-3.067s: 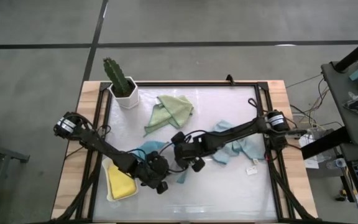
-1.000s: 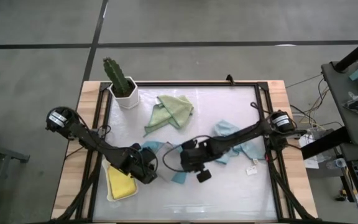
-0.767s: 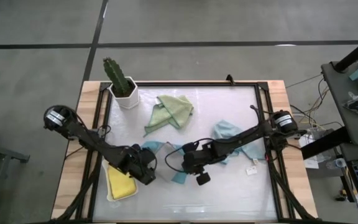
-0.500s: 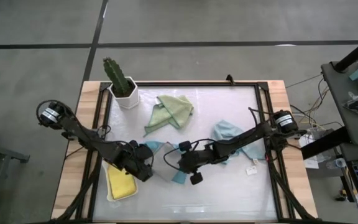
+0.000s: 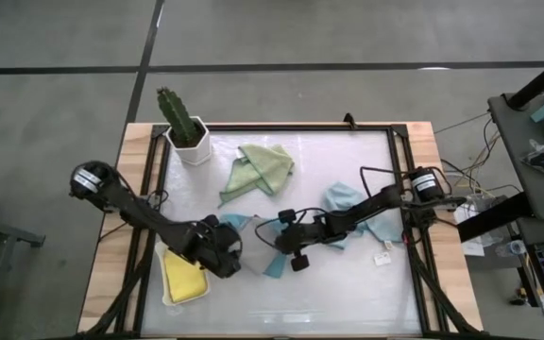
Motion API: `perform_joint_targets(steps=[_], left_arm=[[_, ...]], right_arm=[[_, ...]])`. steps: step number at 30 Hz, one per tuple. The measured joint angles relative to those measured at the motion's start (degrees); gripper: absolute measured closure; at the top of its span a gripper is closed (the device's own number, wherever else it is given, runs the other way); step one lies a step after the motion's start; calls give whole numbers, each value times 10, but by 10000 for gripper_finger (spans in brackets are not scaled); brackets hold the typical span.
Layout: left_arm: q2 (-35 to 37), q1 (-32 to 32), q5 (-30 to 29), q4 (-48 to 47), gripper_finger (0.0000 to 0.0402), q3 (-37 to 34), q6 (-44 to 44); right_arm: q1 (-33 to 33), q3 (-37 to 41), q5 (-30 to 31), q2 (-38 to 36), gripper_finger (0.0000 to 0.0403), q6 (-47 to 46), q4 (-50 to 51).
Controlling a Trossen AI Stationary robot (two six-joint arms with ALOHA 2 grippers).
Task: Fold microfiber towels
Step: Fold the gray microfiber towel
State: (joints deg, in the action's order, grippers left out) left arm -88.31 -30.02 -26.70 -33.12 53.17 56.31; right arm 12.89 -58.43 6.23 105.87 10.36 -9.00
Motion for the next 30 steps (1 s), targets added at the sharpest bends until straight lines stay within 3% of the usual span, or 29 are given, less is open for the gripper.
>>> perform_joint_targets(steps=[11, 30], left_arm=[[-32, 4, -8, 2, 238, 0, 2], [-83, 5, -39, 41, 242, 0, 2]], right_arm=[[2, -3, -2, -12, 394, 8, 56], [17, -21, -1, -68, 394, 7, 70]])
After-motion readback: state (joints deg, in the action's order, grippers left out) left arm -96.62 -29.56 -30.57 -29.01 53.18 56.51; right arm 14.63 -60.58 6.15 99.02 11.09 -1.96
